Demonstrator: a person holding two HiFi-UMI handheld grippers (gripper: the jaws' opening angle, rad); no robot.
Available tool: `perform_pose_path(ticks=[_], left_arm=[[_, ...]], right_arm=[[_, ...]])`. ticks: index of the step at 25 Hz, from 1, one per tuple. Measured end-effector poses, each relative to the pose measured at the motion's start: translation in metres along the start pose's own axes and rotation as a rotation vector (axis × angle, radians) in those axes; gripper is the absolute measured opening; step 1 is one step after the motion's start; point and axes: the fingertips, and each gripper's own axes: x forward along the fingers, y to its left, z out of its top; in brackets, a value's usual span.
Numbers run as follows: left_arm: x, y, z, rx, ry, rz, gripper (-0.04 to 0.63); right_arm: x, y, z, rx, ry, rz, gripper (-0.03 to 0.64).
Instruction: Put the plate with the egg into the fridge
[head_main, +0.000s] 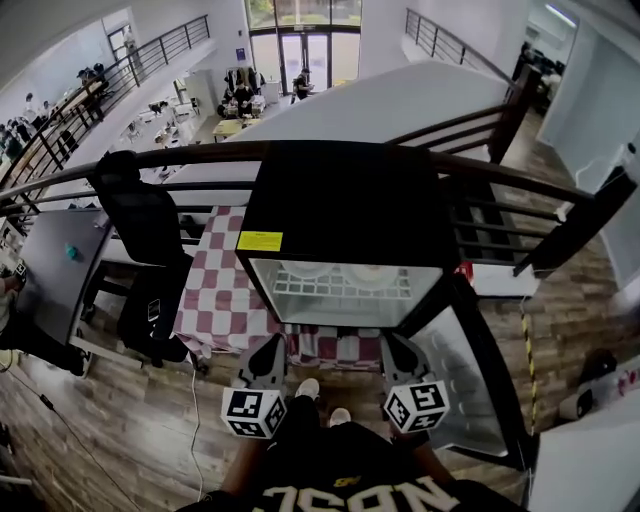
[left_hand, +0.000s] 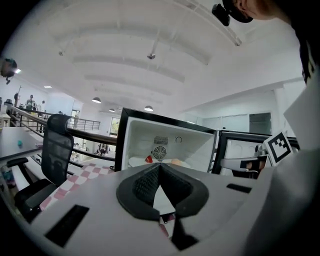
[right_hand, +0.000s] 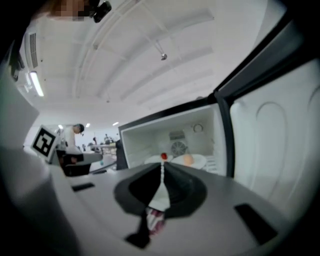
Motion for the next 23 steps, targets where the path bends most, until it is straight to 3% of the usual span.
perform_pose_path(ticks=[7,23], left_arm=[[-0.023,0.001,-0.010,-0.018,0.003,0.023,0.021],[0.003,-0.033,-0.009,0.009,0.017,-0.119,0.021]], right_arm=[[-0.015,0.009,-0.003,-0.019,-0.001,0.002,0.031],[-0.010,0.017,-0.011,-0.007,0.031,-0.028,0.031]])
